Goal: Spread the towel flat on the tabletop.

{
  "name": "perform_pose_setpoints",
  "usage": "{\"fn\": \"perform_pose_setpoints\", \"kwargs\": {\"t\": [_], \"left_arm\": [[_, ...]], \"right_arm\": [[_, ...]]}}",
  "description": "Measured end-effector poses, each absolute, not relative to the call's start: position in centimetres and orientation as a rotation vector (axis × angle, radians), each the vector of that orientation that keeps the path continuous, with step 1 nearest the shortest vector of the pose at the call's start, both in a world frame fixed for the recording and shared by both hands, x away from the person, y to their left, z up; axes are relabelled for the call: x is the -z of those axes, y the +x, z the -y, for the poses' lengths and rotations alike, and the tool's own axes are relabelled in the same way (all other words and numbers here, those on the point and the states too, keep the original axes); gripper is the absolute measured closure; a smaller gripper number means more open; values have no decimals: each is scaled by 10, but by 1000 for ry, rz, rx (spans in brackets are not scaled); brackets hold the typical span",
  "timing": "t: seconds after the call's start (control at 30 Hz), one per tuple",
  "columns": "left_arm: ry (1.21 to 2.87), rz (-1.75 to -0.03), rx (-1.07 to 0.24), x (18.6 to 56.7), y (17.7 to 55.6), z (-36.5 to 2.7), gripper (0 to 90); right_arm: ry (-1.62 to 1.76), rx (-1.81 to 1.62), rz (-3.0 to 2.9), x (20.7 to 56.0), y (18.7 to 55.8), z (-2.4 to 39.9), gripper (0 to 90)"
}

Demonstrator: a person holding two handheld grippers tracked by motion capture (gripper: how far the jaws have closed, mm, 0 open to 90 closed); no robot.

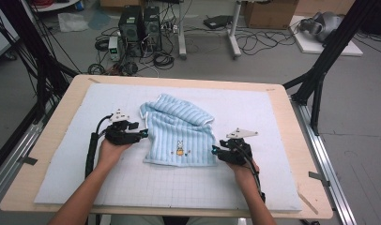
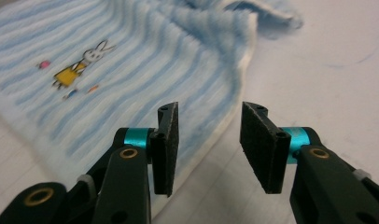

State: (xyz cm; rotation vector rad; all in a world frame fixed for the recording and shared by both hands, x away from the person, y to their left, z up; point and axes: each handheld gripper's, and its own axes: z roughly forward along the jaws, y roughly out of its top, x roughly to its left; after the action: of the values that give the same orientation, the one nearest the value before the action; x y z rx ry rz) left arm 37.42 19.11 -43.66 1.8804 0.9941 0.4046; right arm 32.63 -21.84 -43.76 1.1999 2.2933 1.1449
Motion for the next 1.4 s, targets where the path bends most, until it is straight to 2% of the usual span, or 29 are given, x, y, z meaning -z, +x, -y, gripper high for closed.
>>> {"fn": "perform_pose_setpoints", "kwargs": {"t": [0.1, 0.17, 0.2, 0.23, 0.3, 0.33, 0.47, 0.63, 0.93, 1.03, 1.13, 1.2, 1.3, 1.37, 1.4], "left_arm": [[1871, -987, -403, 438, 369, -193, 435], [1854, -993, -394, 440, 366, -195, 435], [1856, -995, -392, 441, 365, -197, 435], [1850, -1000, -391, 443, 363, -198, 434], [1854, -1006, -385, 447, 358, -199, 435], [1865, -1006, -377, 449, 356, -199, 439], [1863, -976, -362, 447, 345, -196, 463], [1925, -928, -320, 450, 336, -177, 475], [2096, -854, -444, 451, 323, -148, 469], [2108, -808, -456, 451, 316, -145, 552], [2130, -741, -443, 451, 311, -141, 752], [2137, -719, -448, 452, 309, -139, 853], [2124, -741, -421, 452, 310, -141, 875], [2115, -757, -401, 451, 309, -142, 880], [2108, -768, -380, 451, 308, -144, 881]], "right_arm": [[1173, -1147, -2339, 445, 326, 214, 561], [1148, -1113, -2367, 449, 325, 209, 659], [1121, -1089, -2365, 448, 324, 208, 792], [1109, -1050, -2373, 446, 323, 209, 834], [1096, -941, -2323, 443, 320, 212, 845], [1120, -951, -2315, 444, 320, 214, 830], [1142, -1039, -2302, 442, 317, 222, 661], [1195, -1102, -2243, 439, 318, 232, 596], [1211, -1103, -2256, 444, 312, 231, 527], [1210, -1087, -2264, 448, 306, 230, 510], [1215, -1071, -2264, 451, 300, 227, 501], [1227, -1067, -2256, 451, 296, 226, 554], [1245, -1100, -2271, 450, 291, 227, 744], [1241, -1095, -2277, 450, 286, 227, 833], [1231, -1092, -2282, 450, 283, 225, 848]]}}
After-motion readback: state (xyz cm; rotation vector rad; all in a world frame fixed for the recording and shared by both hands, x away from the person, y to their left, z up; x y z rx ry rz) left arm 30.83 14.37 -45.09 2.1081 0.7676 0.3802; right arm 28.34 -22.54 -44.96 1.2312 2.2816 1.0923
